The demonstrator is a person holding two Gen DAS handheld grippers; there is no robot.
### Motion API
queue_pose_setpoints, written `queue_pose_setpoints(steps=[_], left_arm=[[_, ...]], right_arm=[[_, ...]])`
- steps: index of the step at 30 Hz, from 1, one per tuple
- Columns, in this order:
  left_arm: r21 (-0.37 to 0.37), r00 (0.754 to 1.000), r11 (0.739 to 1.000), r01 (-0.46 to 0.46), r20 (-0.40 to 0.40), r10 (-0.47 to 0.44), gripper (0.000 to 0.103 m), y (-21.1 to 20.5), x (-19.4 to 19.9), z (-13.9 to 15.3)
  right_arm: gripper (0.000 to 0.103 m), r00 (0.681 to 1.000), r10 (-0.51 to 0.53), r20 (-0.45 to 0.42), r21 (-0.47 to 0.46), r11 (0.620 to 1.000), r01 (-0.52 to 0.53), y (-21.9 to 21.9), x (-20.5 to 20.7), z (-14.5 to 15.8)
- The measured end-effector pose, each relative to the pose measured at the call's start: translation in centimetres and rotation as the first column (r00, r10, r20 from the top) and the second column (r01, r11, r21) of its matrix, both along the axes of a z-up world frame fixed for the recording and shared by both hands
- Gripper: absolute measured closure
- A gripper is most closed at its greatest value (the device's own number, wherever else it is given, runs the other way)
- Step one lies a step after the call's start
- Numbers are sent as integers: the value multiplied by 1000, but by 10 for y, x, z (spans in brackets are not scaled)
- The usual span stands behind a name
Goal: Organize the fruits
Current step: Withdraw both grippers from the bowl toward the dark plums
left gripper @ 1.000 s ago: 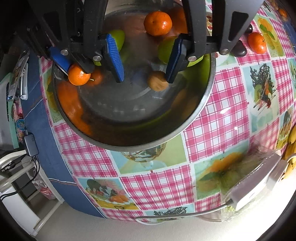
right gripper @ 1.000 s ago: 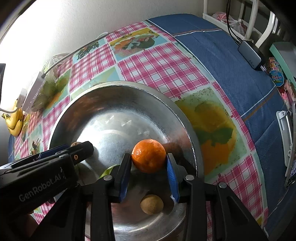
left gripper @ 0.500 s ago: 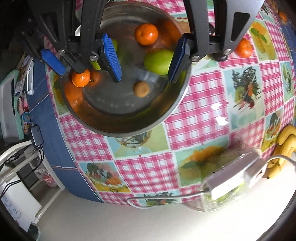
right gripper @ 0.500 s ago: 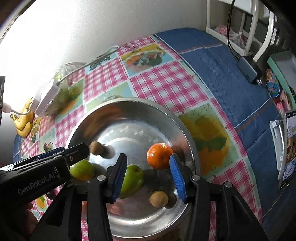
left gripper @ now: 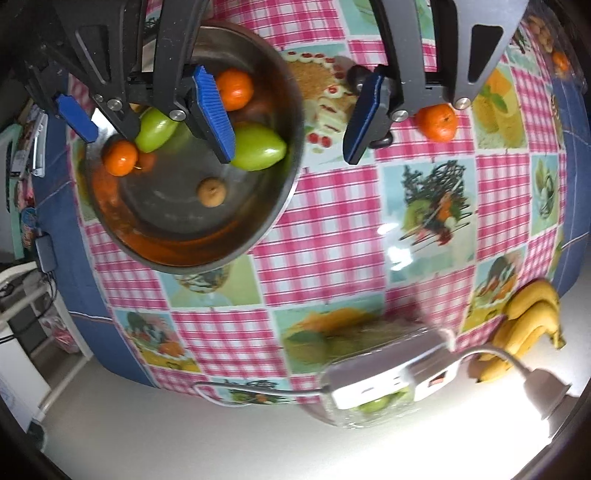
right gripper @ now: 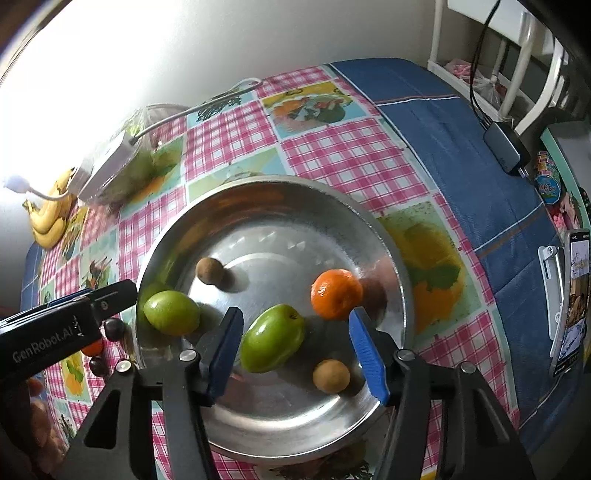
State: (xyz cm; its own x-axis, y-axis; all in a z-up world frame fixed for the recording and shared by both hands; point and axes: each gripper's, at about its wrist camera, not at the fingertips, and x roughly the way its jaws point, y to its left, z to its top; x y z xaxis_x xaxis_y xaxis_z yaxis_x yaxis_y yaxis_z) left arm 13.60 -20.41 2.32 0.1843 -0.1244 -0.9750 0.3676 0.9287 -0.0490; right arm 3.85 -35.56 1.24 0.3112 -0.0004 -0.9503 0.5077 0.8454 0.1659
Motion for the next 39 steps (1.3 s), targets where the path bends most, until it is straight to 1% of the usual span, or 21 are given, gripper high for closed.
queue_pose_setpoints(steps=[1, 5, 6, 7, 12, 14, 16, 27, 31, 39], left_arm=[[4, 1000, 1000, -1, 4, 1, 36, 2, 0, 0], [21, 1000, 1000, -18, 25, 17, 25, 11, -2, -1], [24, 999, 999, -22, 28, 22, 23, 13, -2, -1], [30, 999, 999, -32, 31, 31, 19, 17, -2, -2], [38, 998, 998, -55, 33, 54, 8, 27, -2, -7], [37, 998, 997, -63, 32, 61, 3, 32, -2, -9], [36, 997, 997, -66, 30, 65, 1, 33, -2, -11], [36, 995, 994, -99, 22, 98, 0, 46, 2, -14], [36, 994, 994, -104, 17, 104, 0, 50, 2, -15], [33, 994, 993, -110, 16, 110, 0, 59, 0, -14]], right_arm=[[34, 1000, 3, 0, -1, 1000, -3, 2, 0, 0], [30, 1000, 11, 4, -5, 1000, -10, 6, 2, 0], [23, 1000, 12, 4, -7, 1000, -12, 6, 3, 0], [19, 1000, 13, 3, -8, 1000, -13, 6, 3, -1], [19, 1000, 17, -6, -6, 1000, -17, 7, 3, -4], [17, 1000, 18, -9, -7, 1000, -18, 7, 3, -5], [11, 1000, 18, -9, -7, 1000, -18, 7, 3, -5], [10, 999, 29, -15, -13, 999, -29, 10, 4, -6], [3, 999, 34, -17, -15, 999, -35, 11, 4, -6], [2, 999, 48, -20, -31, 998, -48, 17, 5, -4]])
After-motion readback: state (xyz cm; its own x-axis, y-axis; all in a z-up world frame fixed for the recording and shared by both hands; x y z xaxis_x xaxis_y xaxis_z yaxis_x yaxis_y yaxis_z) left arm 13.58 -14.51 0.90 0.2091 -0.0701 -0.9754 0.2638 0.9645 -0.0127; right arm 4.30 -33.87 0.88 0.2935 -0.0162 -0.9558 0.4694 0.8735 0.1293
